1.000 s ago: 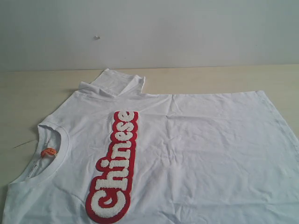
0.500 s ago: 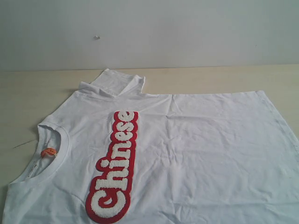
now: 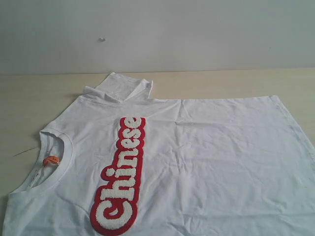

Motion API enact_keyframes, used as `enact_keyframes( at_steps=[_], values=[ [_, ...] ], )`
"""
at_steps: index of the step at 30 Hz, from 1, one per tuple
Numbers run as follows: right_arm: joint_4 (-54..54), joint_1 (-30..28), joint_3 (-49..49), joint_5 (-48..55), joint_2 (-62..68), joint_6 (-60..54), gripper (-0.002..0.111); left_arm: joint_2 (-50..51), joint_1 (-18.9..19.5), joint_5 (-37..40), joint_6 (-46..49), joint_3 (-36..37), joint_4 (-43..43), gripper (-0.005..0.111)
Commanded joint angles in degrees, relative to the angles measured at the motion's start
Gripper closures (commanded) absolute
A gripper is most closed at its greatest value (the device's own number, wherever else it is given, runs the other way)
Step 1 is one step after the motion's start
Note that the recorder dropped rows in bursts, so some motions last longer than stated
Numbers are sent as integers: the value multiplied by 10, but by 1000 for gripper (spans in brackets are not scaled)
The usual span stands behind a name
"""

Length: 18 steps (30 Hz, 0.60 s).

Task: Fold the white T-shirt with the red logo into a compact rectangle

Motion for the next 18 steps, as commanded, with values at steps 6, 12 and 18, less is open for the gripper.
enact_keyframes(
  at_steps=[6,12,18],
  values=[
    [-12,-2,2,-25,-3,145,108,-3,3,-125,-185,0,5,107],
    [-113,-2,-4,-2,-3,198,108,-3,3,-136,-210,0,74,107],
    [-163,-2,-9,4,-3,217,108,-3,3,-126,-319,0,223,107]
  ],
)
